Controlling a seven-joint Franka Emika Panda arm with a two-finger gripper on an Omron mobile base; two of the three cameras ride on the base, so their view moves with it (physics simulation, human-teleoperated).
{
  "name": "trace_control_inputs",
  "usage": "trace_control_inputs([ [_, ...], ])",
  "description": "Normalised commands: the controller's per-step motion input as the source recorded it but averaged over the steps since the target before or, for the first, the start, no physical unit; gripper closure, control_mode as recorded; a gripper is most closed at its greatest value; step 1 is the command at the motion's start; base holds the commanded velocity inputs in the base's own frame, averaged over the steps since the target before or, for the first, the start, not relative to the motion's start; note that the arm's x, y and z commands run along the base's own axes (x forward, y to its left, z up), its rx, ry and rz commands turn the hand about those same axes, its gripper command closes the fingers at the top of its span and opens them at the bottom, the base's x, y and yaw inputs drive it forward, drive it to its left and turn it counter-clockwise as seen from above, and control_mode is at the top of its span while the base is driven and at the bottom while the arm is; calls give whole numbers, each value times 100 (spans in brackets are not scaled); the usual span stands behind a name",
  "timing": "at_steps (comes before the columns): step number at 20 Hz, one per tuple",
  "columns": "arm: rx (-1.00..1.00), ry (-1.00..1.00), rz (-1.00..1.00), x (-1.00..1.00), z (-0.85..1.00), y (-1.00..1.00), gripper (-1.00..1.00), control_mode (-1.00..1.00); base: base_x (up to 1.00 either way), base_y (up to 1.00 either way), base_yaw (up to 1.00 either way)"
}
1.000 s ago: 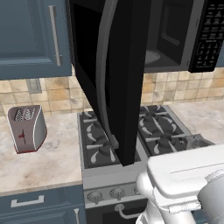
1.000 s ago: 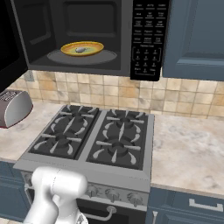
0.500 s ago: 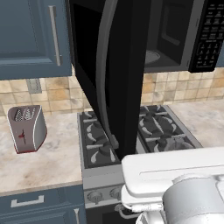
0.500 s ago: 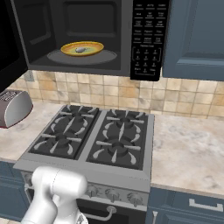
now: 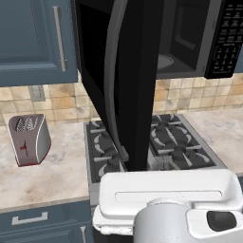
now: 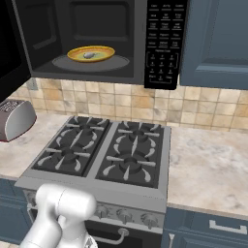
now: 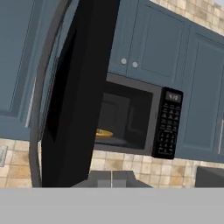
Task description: Transport the fish from the fridge to the microwave and turn on the microwave.
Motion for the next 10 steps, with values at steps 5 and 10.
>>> trace_control_inputs([
  [5, 0, 0, -6, 1, -12, 36, 100, -100, 0, 0, 0],
  [10, 0, 0, -6, 15, -19, 36, 100, -100, 0, 0, 0],
])
